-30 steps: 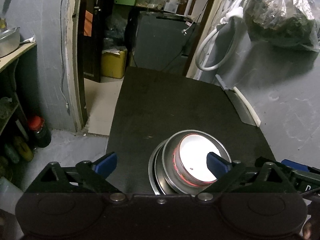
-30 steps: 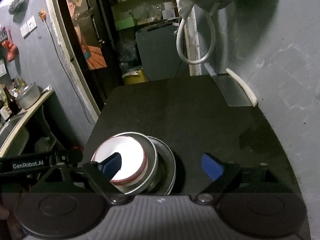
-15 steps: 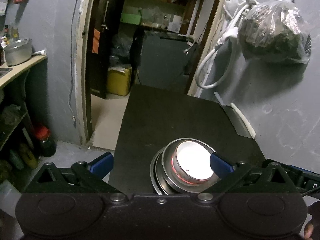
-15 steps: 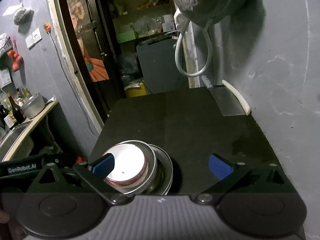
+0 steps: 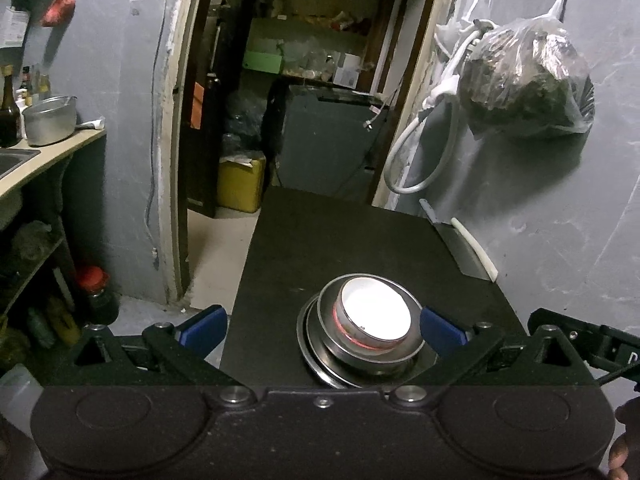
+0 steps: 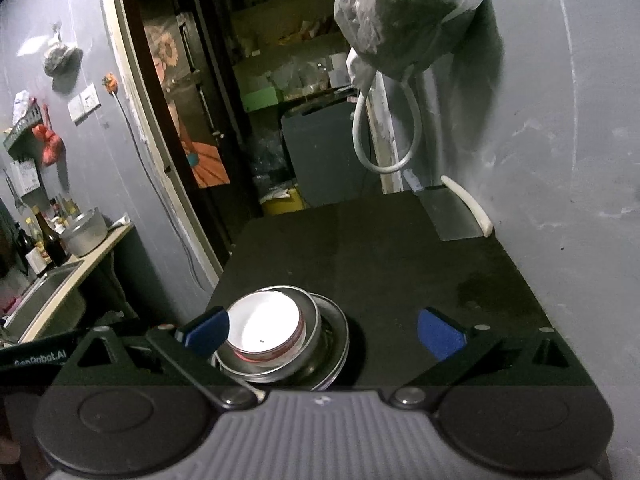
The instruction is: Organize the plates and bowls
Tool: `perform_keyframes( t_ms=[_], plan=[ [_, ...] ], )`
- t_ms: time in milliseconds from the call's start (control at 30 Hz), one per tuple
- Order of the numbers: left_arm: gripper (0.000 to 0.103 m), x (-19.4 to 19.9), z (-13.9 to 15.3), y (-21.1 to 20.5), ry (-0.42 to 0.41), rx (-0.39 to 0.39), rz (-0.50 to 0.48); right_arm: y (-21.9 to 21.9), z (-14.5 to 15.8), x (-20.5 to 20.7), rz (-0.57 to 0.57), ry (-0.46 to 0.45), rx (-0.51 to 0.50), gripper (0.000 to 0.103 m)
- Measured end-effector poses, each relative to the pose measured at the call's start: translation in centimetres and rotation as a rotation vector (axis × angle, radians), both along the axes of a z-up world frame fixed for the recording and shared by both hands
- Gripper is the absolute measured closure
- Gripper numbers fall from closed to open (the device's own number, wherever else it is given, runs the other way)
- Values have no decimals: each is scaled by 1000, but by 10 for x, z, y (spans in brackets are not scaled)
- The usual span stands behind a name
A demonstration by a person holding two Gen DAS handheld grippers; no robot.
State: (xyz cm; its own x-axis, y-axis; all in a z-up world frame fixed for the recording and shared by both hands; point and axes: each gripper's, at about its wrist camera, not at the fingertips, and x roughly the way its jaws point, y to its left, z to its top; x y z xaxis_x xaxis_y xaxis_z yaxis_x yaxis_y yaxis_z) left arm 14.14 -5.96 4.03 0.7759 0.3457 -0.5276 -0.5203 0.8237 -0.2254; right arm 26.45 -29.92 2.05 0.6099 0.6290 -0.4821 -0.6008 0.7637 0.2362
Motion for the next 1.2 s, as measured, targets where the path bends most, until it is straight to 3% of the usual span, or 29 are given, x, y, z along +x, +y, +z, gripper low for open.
perform_keyframes(
  t_ms=[567, 1200],
  plan=[
    [1, -37, -3, -21, -46, 56, 27, -26, -2, -35, -26, -59, 31, 0],
    [1, -57, -8, -4, -41, 47, -51, -32, -8, -63, -99, -50, 13, 0]
  ],
)
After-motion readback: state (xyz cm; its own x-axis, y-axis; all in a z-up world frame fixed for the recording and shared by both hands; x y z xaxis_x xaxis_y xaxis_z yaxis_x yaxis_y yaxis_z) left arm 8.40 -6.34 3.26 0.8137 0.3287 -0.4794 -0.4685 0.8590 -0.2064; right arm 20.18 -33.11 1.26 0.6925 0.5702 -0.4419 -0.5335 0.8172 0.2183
